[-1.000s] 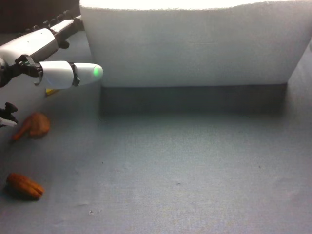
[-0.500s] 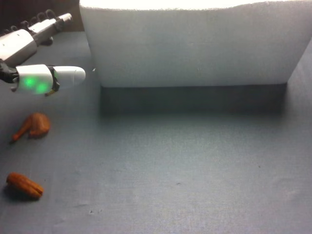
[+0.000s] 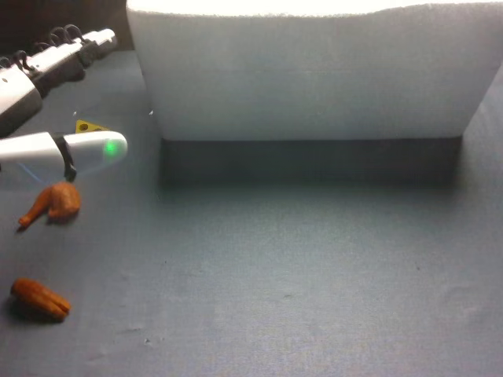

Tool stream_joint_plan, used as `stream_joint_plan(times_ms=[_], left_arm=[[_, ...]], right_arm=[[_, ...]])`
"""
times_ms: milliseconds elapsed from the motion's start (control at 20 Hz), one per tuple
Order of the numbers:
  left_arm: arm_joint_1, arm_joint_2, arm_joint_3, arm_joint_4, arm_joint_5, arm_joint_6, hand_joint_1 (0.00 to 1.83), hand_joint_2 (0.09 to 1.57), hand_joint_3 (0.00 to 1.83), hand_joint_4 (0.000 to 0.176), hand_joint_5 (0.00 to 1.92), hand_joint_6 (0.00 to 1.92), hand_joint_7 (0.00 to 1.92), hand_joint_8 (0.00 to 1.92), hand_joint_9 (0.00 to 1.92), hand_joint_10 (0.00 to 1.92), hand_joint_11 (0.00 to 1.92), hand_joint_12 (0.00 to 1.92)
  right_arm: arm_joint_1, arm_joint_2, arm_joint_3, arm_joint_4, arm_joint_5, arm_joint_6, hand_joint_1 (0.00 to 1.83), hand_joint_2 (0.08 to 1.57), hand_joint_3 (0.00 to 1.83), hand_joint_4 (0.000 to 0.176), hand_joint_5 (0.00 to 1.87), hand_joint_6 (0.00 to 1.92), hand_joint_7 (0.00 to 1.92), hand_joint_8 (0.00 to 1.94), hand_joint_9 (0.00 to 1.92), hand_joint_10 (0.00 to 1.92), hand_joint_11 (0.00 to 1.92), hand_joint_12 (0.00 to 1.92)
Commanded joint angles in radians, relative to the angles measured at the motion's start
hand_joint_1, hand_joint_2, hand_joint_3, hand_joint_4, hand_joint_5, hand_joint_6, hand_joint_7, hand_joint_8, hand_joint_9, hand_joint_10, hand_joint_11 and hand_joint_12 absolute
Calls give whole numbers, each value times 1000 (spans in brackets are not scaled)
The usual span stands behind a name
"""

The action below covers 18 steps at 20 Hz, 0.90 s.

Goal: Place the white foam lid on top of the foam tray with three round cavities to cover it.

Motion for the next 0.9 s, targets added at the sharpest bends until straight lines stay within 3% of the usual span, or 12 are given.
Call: stream_joint_plan(times_ms=[0,100,250,400,500,600,700,800,850], left_arm=[[-3,10,2,-28,-131,-7,409,1179,0,0,7,7,0,0,7,2,0,563],[6,8,1,-27,-135,-18,424,1186,1,0,10,1,0,0,10,1,0,474],[26,16,-18,2,-161,-36,427,1195,1,0,10,1,0,0,13,4,0,500],[14,11,-34,51,-171,-56,331,1211,2,0,0,0,0,0,0,0,0,354],[5,5,-44,90,-172,-70,305,1208,0,0,0,0,0,0,0,0,0,267],[-3,-3,-49,118,-172,-85,283,1217,4,0,0,0,0,0,0,0,0,243],[-18,-18,-52,158,-163,-105,282,1237,7,0,0,0,0,0,0,0,0,173],[-37,-33,-51,196,-147,-119,259,1241,7,8,0,0,0,0,0,0,0,177],[-45,-41,-50,209,-141,-123,243,1246,5,8,0,0,0,0,0,0,0,142]], right_arm=[[1,25,0,4,154,3,415,1263,0,0,0,0,0,0,34,38,0,1386],[-16,39,-17,-2,172,12,427,1269,1,0,0,0,0,0,0,1,0,1089],[-36,50,-31,-91,178,121,453,1277,1,0,0,0,0,0,4,2,0,896],[-50,62,-59,-198,171,207,336,1268,0,0,0,0,25,7,132,62,0,1349],[-56,55,-67,-282,169,288,368,1295,3,0,0,0,0,0,100,49,0,1250],[-59,45,-71,-350,168,353,321,1332,5,0,0,0,0,0,45,20,0,1032],[-59,25,-71,-419,166,417,285,1304,0,0,0,0,0,0,2,1,0,994],[-60,2,-69,-470,163,460,388,1353,1,0,0,0,0,0,0,0,0,642],[-61,-9,-67,-489,161,479,395,1336,0,0,0,0,0,0,0,0,0,300]])
